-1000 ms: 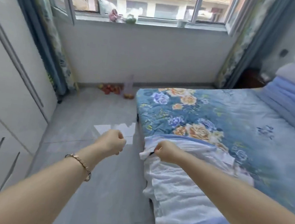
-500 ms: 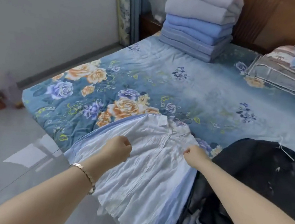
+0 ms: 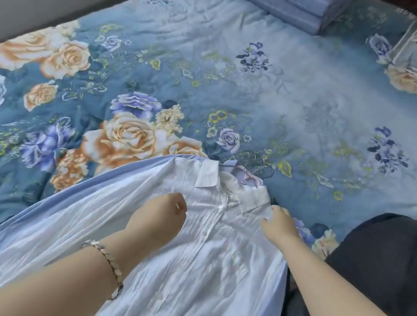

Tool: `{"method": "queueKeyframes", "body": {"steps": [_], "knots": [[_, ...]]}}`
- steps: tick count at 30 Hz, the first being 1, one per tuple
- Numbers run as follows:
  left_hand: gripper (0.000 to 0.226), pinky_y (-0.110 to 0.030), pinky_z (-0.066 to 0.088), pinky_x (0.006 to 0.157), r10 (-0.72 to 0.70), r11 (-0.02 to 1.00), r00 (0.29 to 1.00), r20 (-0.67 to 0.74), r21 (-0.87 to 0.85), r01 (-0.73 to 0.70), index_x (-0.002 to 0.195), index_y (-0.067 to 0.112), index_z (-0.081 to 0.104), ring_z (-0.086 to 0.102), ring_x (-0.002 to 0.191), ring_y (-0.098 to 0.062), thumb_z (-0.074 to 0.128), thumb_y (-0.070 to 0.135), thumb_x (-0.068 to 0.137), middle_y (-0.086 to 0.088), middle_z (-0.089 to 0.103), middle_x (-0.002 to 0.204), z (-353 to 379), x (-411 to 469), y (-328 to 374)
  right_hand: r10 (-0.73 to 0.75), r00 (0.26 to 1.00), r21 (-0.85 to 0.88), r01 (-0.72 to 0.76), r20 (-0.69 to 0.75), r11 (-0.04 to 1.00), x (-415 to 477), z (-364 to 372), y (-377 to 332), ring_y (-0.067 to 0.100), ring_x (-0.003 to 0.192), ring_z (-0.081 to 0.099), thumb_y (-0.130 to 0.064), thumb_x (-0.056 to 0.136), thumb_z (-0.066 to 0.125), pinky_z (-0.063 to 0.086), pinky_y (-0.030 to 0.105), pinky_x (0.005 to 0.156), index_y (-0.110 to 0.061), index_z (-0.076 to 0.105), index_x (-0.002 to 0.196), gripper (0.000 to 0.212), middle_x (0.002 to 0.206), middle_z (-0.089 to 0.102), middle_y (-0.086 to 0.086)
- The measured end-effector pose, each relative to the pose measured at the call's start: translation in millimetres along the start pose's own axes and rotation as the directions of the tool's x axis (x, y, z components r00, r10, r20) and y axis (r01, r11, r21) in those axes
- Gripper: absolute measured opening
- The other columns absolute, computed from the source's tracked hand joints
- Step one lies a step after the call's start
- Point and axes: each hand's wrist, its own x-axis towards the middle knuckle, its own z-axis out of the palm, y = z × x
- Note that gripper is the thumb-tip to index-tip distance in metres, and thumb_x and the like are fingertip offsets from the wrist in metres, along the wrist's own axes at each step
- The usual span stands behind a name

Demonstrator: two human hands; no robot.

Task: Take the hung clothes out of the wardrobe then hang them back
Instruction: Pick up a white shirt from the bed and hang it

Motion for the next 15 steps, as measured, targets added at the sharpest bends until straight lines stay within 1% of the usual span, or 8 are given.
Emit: {"method": "queueKeyframes", "body": {"steps": [3,5,6,8,10,12,15], "knots": [[0.018,-0.035,0.051,0.076,-0.016,1.000,1.000,0.017,0.015,0.016,0.092,0.022,0.056,0.057,0.085,-0.020,0.039,0.015,0.093,0.003,0.060,0.094,12,40,-4,0.022,1.000,0.016,-0.023,0.020,1.000,50,18,-5,0.034,0.130,0.039,-0.024,0.093,0.048,0.036,0.039,0.103,-0.005,0.039,0.136,0.048,0.143,0.038,0.016],[0.018,-0.034,0.051,0.075,-0.032,0.999,0.999,0.025,0.006,0.032,0.089,0.024,0.055,0.058,0.084,-0.020,0.039,0.015,0.092,0.004,0.059,0.089,17,58,-7,0.049,0.997,0.038,-0.051,0.053,0.998,73,28,-7,0.034,0.130,0.040,-0.026,0.092,0.051,0.037,0.040,0.103,-0.004,0.037,0.137,0.052,0.142,0.039,0.017],[0.018,-0.034,0.051,0.074,-0.041,0.999,0.999,0.031,0.000,0.041,0.089,0.024,0.055,0.058,0.084,-0.020,0.039,0.015,0.092,0.005,0.059,0.085,20,64,-9,0.066,0.997,0.044,-0.068,0.042,0.997,80,33,-7,0.034,0.129,0.041,-0.026,0.092,0.053,0.037,0.040,0.102,-0.002,0.038,0.135,0.052,0.140,0.040,0.018],[0.019,-0.033,0.050,0.072,-0.059,0.998,0.997,0.046,-0.013,0.059,0.088,0.024,0.055,0.059,0.083,-0.019,0.039,0.014,0.091,0.008,0.058,0.082,24,71,-13,0.111,0.993,0.024,-0.110,-0.037,0.994,91,39,-5,0.034,0.126,0.044,-0.025,0.091,0.056,0.039,0.040,0.097,0.000,0.044,0.129,0.047,0.135,0.045,0.018],[0.020,-0.032,0.049,0.072,-0.077,0.997,0.995,0.067,-0.020,0.079,0.088,0.024,0.055,0.060,0.085,-0.019,0.038,0.014,0.091,0.006,0.060,0.086,26,69,-17,0.143,0.987,-0.019,-0.145,-0.069,0.989,96,40,-2,0.034,0.124,0.046,-0.022,0.092,0.053,0.040,0.041,0.096,-0.001,0.048,0.124,0.038,0.131,0.050,0.018],[0.020,-0.031,0.048,0.072,-0.091,0.996,0.993,0.076,-0.019,0.093,0.089,0.024,0.055,0.062,0.088,-0.019,0.038,0.013,0.091,0.004,0.063,0.092,27,63,-20,0.155,0.987,-0.046,-0.156,-0.035,0.987,97,37,1,0.034,0.120,0.051,-0.016,0.093,0.048,0.041,0.041,0.097,-0.003,0.051,0.119,0.029,0.128,0.055,0.016],[0.020,-0.030,0.049,0.073,-0.118,0.992,0.990,0.074,-0.032,0.120,0.088,0.024,0.055,0.063,0.087,-0.019,0.038,0.013,0.091,0.003,0.063,0.094,25,50,-25,0.095,0.995,-0.128,-0.093,0.014,0.987,85,24,-1,0.032,0.116,0.054,-0.019,0.090,0.052,0.045,0.037,0.091,-0.005,0.052,0.118,0.031,0.124,0.056,0.014]]}}
